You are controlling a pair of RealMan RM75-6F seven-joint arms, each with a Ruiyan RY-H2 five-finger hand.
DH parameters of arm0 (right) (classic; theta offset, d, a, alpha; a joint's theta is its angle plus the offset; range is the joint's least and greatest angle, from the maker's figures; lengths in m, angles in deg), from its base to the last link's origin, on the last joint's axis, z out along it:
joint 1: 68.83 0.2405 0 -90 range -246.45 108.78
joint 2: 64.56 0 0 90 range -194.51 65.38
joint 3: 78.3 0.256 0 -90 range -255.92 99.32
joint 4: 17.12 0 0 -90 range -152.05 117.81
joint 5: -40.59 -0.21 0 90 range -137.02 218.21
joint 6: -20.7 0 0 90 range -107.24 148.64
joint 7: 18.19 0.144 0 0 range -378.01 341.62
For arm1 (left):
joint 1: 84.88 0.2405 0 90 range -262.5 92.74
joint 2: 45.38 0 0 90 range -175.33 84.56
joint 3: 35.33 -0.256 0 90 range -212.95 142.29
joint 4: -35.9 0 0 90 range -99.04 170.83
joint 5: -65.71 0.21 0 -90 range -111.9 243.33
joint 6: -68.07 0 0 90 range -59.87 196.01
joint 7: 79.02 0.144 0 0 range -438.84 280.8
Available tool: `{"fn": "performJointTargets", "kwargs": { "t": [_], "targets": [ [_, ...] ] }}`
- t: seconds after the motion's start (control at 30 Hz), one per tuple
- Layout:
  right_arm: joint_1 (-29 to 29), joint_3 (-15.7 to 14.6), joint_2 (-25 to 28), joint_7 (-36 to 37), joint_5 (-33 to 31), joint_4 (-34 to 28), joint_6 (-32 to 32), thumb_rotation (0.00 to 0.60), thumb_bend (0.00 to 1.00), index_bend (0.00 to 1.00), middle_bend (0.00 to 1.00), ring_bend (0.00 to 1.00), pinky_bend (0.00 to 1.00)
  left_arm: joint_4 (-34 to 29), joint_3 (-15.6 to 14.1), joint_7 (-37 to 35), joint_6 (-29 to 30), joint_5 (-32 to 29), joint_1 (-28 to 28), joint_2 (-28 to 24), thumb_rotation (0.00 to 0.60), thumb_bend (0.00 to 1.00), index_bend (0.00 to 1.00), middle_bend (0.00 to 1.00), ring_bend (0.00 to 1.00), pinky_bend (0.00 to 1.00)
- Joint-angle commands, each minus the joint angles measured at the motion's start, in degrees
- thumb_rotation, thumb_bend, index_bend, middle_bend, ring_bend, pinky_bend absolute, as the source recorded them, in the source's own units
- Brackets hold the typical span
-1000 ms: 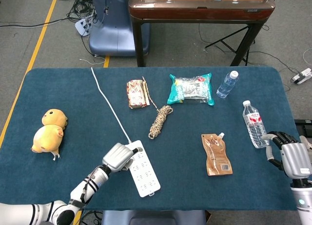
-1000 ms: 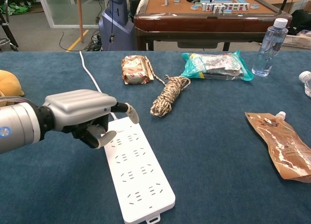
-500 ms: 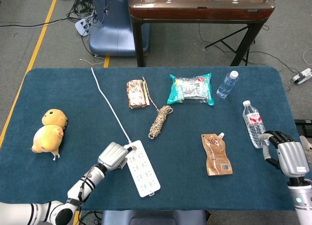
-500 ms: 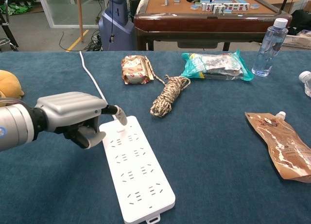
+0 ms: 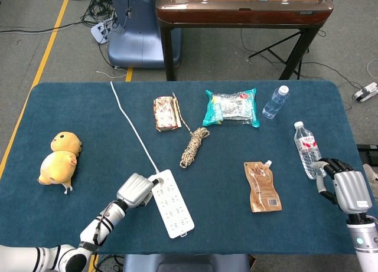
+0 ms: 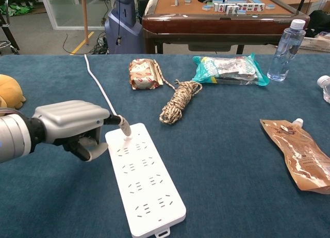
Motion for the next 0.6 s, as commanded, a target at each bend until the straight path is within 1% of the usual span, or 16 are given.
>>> {"fn": "performJointTargets", "kwargs": {
  "t": [0.03,0.6],
  "targets": [
    [0.0,0.0,0.0,0.1,-0.1,0.1,0.0,0.6,0.52,0.4,0.37,0.32,0.41,-0.1,-0.1,0.5,0.2,-0.3,-0.2,0.2,0.6,0.57,0.28,1.0,1.0,1.0],
    [0.3,-0.1,-0.5,0.6,-0.5,0.7,-1.0,0.6,0.52,0.4,0.37,0.32,0.41,0.9,-1.0,1.2,0.0,-2.0,-1.0,1.0,0.6,0.57,0.28,1.0,1.0,1.0]
  ]
}}
